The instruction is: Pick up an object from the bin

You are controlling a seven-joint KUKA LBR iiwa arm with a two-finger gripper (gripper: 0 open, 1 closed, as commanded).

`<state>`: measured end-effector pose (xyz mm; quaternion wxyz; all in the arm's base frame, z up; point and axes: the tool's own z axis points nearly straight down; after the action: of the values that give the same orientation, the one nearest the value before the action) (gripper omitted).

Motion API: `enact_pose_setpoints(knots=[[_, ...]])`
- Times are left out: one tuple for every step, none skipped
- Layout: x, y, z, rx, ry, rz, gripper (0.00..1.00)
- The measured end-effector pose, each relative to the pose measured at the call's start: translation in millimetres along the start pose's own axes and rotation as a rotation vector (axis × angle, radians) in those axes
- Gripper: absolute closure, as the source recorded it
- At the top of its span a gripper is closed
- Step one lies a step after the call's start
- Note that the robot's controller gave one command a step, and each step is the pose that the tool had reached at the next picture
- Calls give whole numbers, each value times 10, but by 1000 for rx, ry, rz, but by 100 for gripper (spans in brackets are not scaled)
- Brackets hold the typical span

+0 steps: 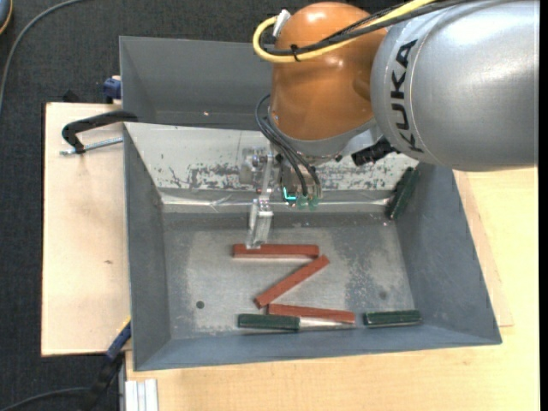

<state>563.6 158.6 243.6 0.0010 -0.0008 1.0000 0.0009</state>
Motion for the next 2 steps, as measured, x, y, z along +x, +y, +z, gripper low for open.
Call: enact_pose_setpoints(knots=[[-77,-920,1769,2,7,-75,0],[-150,-591,1406,-1,-8,-133,0]])
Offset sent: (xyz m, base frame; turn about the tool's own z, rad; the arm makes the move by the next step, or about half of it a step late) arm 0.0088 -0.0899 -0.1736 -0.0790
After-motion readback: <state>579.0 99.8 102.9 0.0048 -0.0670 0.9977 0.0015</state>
